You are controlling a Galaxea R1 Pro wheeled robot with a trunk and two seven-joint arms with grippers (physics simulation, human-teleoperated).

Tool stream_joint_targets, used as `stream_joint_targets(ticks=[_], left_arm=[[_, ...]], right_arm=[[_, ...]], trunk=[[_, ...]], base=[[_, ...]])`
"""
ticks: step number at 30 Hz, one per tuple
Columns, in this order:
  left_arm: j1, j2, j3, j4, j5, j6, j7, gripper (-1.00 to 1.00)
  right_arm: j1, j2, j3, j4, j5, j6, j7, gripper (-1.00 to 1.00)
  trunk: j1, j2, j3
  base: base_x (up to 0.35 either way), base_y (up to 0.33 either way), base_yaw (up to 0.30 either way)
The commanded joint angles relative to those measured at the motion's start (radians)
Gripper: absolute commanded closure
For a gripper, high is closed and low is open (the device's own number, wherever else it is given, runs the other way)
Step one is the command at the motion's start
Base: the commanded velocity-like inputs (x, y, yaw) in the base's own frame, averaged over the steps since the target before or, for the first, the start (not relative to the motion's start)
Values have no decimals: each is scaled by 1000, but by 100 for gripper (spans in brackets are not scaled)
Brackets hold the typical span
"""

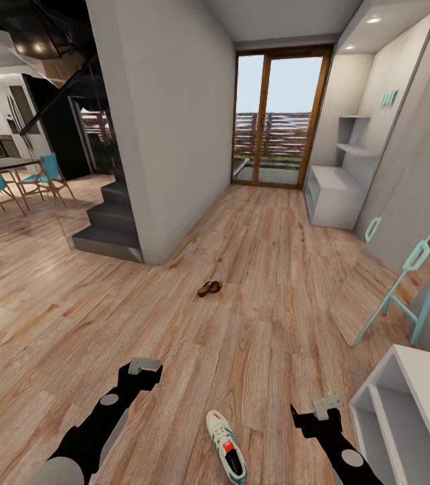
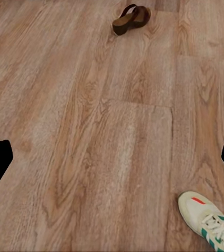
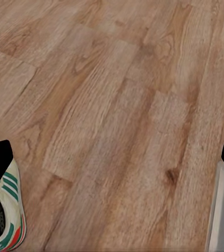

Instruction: Pick up the two gym shoes and the two sandals from the corridor floor and place them onto the hallstand (shoe rack) in the corridor, making sure they are on the rack and not on the floor. Arrange them so the two gym shoes are next to each other and the two sandals are next to each other.

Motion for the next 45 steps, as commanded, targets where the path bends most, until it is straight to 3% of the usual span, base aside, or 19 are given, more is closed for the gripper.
stream_joint_targets(ticks=[1, 7, 8, 9, 19, 24, 33, 43, 45], left_arm=[[0, 1, -2, 0, -2, -3, 0, -100], [-1, 4, -4, -3, -8, -20, -7, -100], [-5, 6, -3, -6, -12, -49, -76, -100], [-5, 6, -3, -6, -12, -50, -79, -100], [2, 31, -2, -10, -12, -64, -83, -100], [3, 41, -2, -18, -12, -116, -84, -100], [4, 44, 1, -18, -11, -150, -84, -100], [-1, 41, 4, -34, -6, -153, -85, -100], [-1, 40, 3, -49, -3, -153, -85, -100]], right_arm=[[-1, 0, 1, 0, 5, -2, 0, -100], [-1, 0, 1, -10, 2, 0, -3, -100], [-1, -1, 1, -71, 5, -1, 1, -100], [-1, -1, 2, -72, 5, 0, 2, -100], [-29, 2, 5, -78, 4, 35, 7, -100], [-56, 2, 8, -77, 6, 45, 8, -100], [-143, 5, 9, -67, 6, 119, 8, -100], [-155, 8, 14, -48, 4, 137, 16, -100], [-155, 9, 13, -13, 3, 135, 64, -100]], trunk=[[4, -8, -4], [27, -50, -23], [31, -57, -27], [35, -64, -30], [73, -134, -61], [92, -169, -77], [127, -232, -105], [165, -302, -136], [173, -316, -142]], base=[[0, 0, 0], [0, 0, 0], [0, 0, 0], [0, 0, 0], [0, 0, 0], [0, 0, 0], [0, 0, 0], [0, 0, 0], [0, 0, 0]])
